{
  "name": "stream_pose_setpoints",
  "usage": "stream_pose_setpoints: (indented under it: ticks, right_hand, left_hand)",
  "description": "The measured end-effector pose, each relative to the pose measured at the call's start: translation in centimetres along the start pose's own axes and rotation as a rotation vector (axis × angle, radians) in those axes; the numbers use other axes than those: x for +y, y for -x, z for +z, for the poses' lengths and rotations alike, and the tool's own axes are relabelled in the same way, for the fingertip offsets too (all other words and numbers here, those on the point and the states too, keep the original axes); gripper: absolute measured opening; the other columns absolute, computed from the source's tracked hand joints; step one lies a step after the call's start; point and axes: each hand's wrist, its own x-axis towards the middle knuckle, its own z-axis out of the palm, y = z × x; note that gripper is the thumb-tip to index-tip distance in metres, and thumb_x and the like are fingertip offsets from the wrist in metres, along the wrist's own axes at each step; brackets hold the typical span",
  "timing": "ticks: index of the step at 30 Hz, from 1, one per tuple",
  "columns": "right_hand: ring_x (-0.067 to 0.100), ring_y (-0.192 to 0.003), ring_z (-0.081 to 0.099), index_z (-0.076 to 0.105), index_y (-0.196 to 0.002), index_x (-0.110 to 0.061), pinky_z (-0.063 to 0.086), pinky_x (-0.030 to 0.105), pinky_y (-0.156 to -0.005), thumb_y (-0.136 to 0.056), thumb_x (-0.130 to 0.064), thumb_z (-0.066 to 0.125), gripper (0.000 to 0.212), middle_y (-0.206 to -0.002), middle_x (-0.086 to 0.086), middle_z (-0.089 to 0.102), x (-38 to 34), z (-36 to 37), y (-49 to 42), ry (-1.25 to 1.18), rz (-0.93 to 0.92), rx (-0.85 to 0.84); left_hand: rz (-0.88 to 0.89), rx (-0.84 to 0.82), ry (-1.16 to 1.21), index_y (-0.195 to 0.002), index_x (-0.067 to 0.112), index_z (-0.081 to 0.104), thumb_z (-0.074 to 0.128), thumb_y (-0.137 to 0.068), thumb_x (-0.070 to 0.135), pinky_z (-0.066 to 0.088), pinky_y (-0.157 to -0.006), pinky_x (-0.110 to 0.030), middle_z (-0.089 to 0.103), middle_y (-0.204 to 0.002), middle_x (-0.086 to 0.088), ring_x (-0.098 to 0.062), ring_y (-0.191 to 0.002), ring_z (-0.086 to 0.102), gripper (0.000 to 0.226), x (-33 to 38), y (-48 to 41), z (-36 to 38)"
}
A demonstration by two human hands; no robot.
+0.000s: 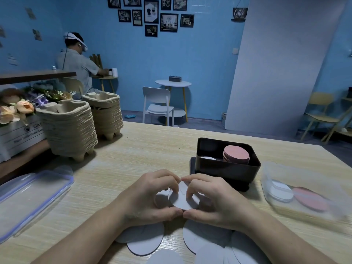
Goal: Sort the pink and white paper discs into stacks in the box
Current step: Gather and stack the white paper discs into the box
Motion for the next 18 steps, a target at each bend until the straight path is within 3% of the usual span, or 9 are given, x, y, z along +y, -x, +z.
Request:
stream_pose_setpoints:
  ticks: [5,9,15,18]
  right_hand:
    - [0.004,-0.122,0.060,0.061,-0.096,-0.025,0.052,0.028,-0.093,-0.084,-0.053,0.080,0.035,-0.132,-0.006,0.063,0.2,0.1,0.2,0.002,0.039,-0.003]
    - [-0.001,-0.127,0.055,0.062,-0.100,-0.030,0.051,0.028,-0.096,-0.083,-0.056,0.080,0.037,-0.130,-0.011,0.061,0.7,-0.1,0.6,-0.029,0.096,0.023]
    - [-0.009,-0.121,0.055,0.062,-0.098,-0.033,0.048,0.018,-0.089,-0.083,-0.057,0.080,0.034,-0.134,-0.013,0.060,0.8,-0.3,0.8,-0.013,0.140,-0.003]
    - [-0.011,-0.116,0.056,0.062,-0.098,-0.033,0.043,0.011,-0.085,-0.083,-0.057,0.081,0.033,-0.135,-0.014,0.059,0.6,-0.4,0.8,-0.008,0.153,-0.032]
  left_hand:
    - [-0.059,-0.088,-0.078,-0.115,0.032,0.060,0.080,-0.083,0.058,0.055,-0.086,-0.034,0.061,-0.122,0.018,-0.006,-0.110,0.061,0.046,-0.2,0.2,-0.4]
    - [-0.169,-0.150,-0.254,-0.131,0.042,0.050,0.065,-0.080,0.075,0.047,-0.093,-0.029,0.049,-0.119,0.032,0.007,-0.110,0.050,0.063,-0.7,0.8,-1.5]
    - [-0.232,-0.191,-0.336,-0.132,0.048,0.045,0.062,-0.072,0.080,0.038,-0.102,-0.028,0.048,-0.121,0.032,0.005,-0.115,0.043,0.070,-1.3,1.2,-1.7]
    - [-0.243,-0.158,-0.295,-0.125,0.044,0.051,0.069,-0.074,0.070,0.041,-0.098,-0.027,0.052,-0.113,0.030,0.006,-0.110,0.045,0.061,-1.3,1.0,-1.7]
